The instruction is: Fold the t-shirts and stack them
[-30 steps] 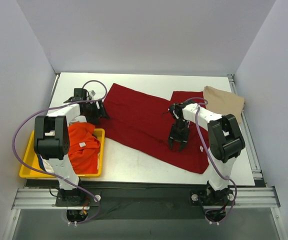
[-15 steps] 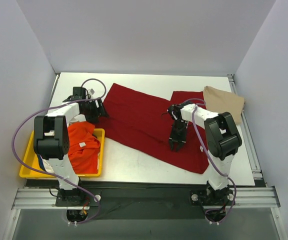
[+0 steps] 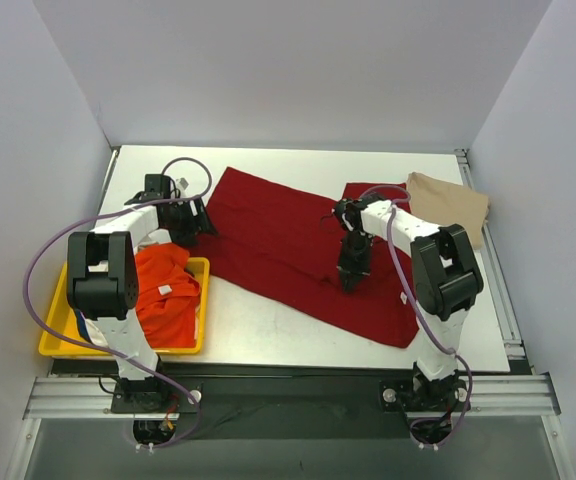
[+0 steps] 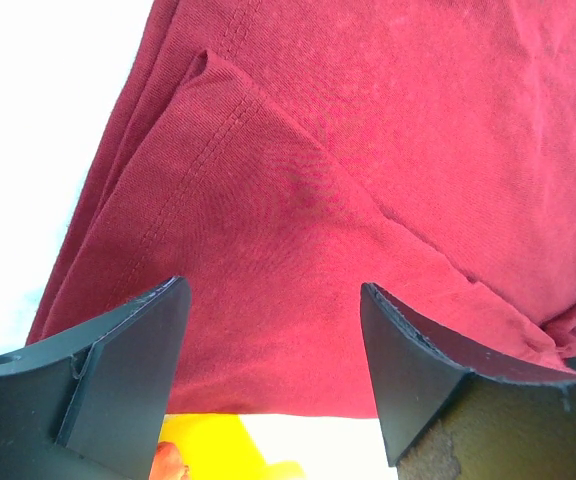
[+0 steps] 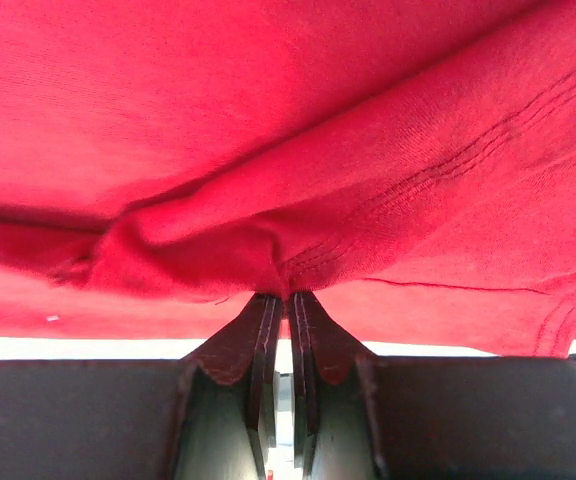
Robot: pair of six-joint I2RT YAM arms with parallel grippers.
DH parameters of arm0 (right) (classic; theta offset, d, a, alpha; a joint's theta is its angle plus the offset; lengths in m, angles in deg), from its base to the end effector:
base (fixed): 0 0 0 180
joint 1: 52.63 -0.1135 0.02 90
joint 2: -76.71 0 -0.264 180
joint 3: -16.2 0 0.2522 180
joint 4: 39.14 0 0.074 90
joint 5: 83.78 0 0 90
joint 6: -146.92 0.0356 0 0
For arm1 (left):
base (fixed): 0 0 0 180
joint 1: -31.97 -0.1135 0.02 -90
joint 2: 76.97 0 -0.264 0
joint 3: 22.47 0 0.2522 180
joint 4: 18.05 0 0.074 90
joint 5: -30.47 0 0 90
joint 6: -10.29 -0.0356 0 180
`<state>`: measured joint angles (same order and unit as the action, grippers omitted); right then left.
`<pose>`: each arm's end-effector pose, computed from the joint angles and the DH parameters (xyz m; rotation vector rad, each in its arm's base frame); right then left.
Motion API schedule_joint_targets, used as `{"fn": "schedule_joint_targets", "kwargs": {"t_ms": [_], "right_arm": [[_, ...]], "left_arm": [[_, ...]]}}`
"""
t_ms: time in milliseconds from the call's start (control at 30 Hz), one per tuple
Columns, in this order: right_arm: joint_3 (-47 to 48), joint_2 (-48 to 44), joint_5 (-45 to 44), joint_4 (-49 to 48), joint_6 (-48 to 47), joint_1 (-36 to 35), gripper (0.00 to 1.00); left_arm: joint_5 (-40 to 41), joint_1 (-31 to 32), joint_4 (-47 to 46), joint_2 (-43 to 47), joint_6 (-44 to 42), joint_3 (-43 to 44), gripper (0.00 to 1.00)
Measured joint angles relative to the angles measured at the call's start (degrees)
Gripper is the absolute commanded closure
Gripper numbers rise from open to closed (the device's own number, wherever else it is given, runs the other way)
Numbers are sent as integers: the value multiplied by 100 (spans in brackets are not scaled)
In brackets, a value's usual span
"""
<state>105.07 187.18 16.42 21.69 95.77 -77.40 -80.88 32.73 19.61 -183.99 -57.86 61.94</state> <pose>0.3253 0.1570 0.1599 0.3623 3.0832 0.3437 0.3830 -0.0180 0.1759 -0.3530 2.6175 -0.6249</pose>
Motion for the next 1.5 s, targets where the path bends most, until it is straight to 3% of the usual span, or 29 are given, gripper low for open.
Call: {"fn": "schedule_joint_targets", "kwargs": {"t_ms": [800,1133,1233,1367,1500], "right_arm": [[2302,1370,-188,546,-590,409,100],[2736,1694,-66,662,-660,411,99],[2780,1727,-26,695,-664,411,90],[2920,1735,52,713,-682,411,61],[3136,1735,131,713,-693,413,50]], "left_arm": [[0,-11,199,11,-52,0,20],[2,-11,256,15,-133,-2,20],[2,-11,269,15,-151,-2,20],[4,-11,297,20,-155,-2,20],[7,-11,299,20,-157,-2,20]]}}
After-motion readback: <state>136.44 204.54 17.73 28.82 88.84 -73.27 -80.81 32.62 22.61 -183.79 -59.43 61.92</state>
